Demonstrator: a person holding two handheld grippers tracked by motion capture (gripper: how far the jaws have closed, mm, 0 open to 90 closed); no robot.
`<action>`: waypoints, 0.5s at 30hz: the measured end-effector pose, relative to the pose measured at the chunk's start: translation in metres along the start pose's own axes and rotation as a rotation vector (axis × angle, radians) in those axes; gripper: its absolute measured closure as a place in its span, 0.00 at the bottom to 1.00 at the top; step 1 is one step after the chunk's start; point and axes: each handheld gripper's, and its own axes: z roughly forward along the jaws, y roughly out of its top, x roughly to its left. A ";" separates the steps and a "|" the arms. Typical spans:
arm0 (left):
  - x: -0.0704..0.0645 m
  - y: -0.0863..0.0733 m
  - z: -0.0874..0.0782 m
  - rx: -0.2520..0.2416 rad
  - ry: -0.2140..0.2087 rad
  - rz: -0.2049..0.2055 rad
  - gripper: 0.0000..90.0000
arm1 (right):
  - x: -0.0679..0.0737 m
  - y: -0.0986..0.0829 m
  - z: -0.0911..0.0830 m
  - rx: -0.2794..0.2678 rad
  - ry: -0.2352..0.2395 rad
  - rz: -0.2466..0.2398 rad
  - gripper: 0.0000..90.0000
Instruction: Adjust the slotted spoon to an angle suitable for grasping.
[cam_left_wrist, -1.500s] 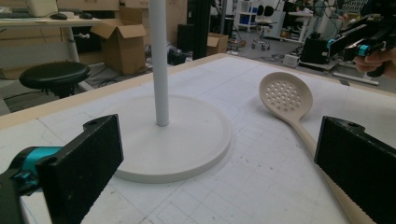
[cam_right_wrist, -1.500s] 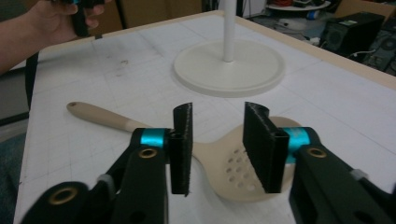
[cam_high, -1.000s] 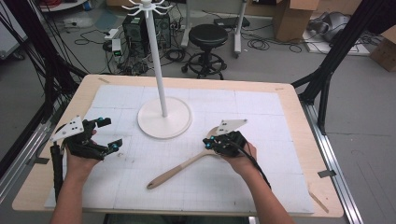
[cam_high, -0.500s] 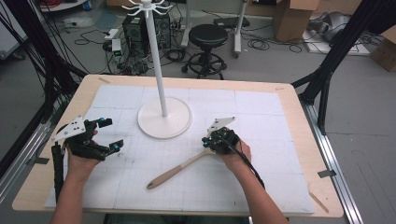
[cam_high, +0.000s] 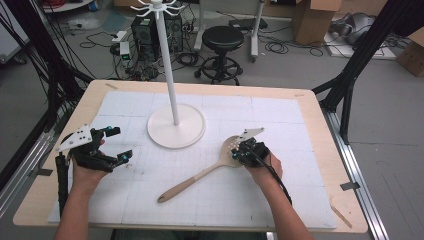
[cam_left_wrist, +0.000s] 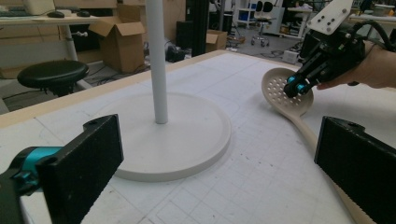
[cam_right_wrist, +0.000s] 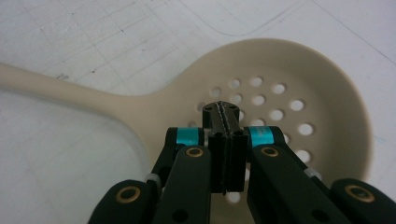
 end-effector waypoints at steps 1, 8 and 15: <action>0.000 0.000 0.000 0.000 0.001 0.000 0.02 | -0.001 -0.002 -0.002 -0.004 -0.003 0.002 1.00; -0.001 0.000 0.001 0.003 -0.001 0.000 0.02 | -0.009 -0.009 -0.013 -0.021 -0.023 0.025 1.00; 0.000 -0.001 0.001 0.005 0.002 0.001 0.02 | 0.004 0.001 -0.010 -0.064 0.034 0.013 1.00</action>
